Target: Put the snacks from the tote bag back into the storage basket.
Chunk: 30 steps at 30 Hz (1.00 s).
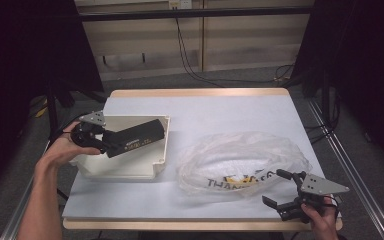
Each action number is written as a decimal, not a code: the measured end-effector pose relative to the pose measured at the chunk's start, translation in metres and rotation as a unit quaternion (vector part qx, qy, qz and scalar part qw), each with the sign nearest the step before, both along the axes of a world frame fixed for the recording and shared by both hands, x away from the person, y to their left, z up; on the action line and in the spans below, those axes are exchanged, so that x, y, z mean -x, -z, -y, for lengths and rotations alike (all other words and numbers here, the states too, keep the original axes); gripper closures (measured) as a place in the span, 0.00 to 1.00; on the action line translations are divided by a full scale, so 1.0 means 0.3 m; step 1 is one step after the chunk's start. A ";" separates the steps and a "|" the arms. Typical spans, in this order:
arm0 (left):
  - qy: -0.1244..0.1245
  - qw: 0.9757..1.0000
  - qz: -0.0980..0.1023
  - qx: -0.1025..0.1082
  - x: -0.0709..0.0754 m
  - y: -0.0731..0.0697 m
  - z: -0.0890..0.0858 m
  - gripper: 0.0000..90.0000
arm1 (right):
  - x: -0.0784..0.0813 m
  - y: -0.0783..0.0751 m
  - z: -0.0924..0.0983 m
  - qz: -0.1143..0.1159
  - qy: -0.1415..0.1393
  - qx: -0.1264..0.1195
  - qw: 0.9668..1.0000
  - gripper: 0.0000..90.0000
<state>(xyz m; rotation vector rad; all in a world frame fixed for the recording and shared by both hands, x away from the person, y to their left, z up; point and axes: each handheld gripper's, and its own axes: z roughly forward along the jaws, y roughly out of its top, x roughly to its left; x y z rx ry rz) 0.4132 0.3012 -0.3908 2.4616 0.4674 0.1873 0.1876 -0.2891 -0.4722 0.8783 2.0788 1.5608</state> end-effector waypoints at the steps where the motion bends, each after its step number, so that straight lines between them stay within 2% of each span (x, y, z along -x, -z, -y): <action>1: 0.000 1.000 0.000 0.000 0.000 0.000 0.000 0.48 | 0.000 0.000 0.000 0.000 0.000 0.000 1.000 0.00; 5: 0.010 1.000 -0.001 -0.005 -0.010 0.009 0.017 0.48 | -0.002 0.000 -0.001 0.000 -0.004 0.001 1.000 0.00; 6: 0.017 1.000 -0.003 -0.013 -0.017 0.015 0.027 0.48 | -0.002 0.000 -0.001 0.001 -0.004 0.001 1.000 0.00; 11: 0.013 1.000 -0.007 -0.009 -0.032 0.041 0.028 0.48 | 0.001 0.000 0.000 0.000 0.000 0.000 1.000 0.00; 13: 0.014 1.000 -0.013 -0.019 -0.034 0.052 0.031 0.48 | 0.000 0.000 0.000 0.000 -0.001 -0.001 1.000 0.00; 21: 0.021 0.999 -0.028 -0.031 -0.058 0.074 0.038 0.48 | -0.003 0.001 -0.002 -0.002 -0.005 0.000 1.000 0.00; 23: 0.019 0.999 -0.028 -0.029 -0.060 0.075 0.039 0.48 | -0.003 0.002 -0.003 -0.003 -0.005 0.000 1.000 0.00; 26: 0.022 0.998 -0.028 -0.045 -0.066 0.077 0.048 0.48 | -0.003 0.001 -0.005 -0.003 -0.002 0.003 1.000 0.00; 30: 0.020 0.998 -0.033 -0.048 -0.069 0.085 0.052 0.48 | -0.003 0.002 -0.004 -0.003 -0.006 0.000 1.000 0.00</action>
